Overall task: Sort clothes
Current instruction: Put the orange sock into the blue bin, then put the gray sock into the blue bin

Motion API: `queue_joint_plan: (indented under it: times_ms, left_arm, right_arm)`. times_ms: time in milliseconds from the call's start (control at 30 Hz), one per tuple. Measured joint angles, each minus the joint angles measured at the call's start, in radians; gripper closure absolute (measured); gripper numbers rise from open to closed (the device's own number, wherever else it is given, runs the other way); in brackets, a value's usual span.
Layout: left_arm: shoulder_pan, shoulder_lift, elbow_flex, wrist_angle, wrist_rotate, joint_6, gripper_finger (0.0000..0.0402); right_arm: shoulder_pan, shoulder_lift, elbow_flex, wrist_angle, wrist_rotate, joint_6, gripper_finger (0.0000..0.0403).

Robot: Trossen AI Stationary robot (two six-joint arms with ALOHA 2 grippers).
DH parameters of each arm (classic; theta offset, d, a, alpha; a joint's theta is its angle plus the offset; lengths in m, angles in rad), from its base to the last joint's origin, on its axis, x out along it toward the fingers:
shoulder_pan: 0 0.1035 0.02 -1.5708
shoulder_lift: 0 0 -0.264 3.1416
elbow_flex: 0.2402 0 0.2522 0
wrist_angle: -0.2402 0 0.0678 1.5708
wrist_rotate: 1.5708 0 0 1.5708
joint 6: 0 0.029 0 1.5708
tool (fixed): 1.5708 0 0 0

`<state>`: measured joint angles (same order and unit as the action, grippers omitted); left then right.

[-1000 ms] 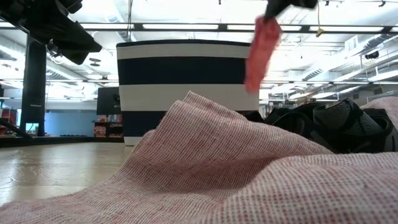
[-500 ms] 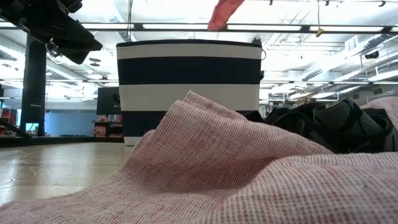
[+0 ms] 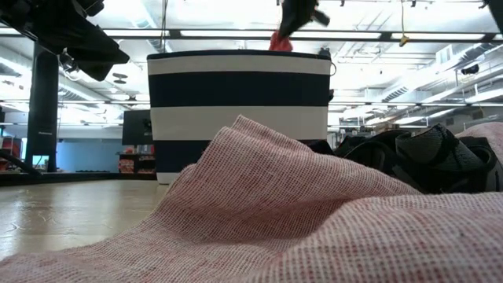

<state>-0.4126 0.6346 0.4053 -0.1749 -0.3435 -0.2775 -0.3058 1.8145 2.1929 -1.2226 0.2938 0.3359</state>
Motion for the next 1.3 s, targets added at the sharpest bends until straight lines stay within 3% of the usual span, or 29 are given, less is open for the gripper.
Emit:
queue_joint_plan:
  times_ms: [300, 500, 1300]
  left_arm:
    - [0.000, 0.000, 0.000, -0.002, 0.000, -0.014, 0.0277]
    - [0.000, 0.000, 0.000, -0.003, 0.000, -0.015, 0.0277]
    - [0.000, 0.000, 0.000, -0.004, 0.000, -0.015, 0.0277]
  right_arm:
    - [-0.073, 0.123, 0.000, -0.010, -0.104, 0.000, 0.0398]
    - [-0.094, 0.150, -0.002, -0.006, -0.115, 0.000, 0.0388]
    - [-0.080, 0.034, -0.001, 0.017, -0.114, -0.021, 0.0244]
